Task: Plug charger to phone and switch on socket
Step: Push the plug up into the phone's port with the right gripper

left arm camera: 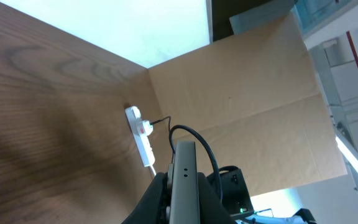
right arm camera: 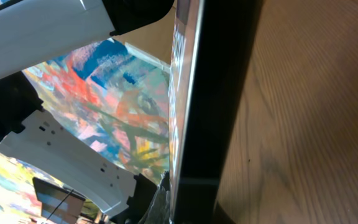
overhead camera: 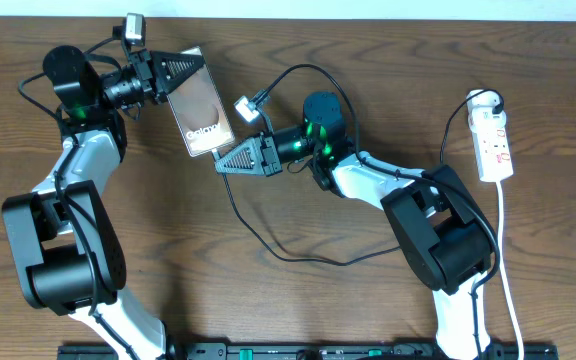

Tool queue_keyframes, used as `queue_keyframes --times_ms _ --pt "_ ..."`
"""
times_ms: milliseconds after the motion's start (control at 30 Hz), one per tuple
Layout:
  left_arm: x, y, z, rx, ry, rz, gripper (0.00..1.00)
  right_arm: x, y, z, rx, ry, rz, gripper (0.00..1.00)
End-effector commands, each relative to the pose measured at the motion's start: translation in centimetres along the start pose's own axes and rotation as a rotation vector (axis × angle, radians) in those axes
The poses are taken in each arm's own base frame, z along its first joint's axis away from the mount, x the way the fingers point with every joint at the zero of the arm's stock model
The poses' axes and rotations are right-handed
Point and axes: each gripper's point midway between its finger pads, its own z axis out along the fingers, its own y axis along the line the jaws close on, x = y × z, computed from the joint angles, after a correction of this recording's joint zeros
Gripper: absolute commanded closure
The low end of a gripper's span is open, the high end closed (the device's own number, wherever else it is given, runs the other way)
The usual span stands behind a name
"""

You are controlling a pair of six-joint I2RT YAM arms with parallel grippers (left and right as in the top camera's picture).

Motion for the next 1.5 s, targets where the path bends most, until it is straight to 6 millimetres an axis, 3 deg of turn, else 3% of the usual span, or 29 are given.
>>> queue_keyframes --times_ms 0,1467 --pt "1.9 -1.4 0.5 0.041 0.115 0.011 0.93 -2.2 -0.2 -1.0 0.043 -0.087 -0.017 0.99" --pt "2.6 -1.7 1.7 0.059 0.144 0.075 0.93 -4.2 -0.6 -2.8 0.079 -0.175 -0.06 0.99"
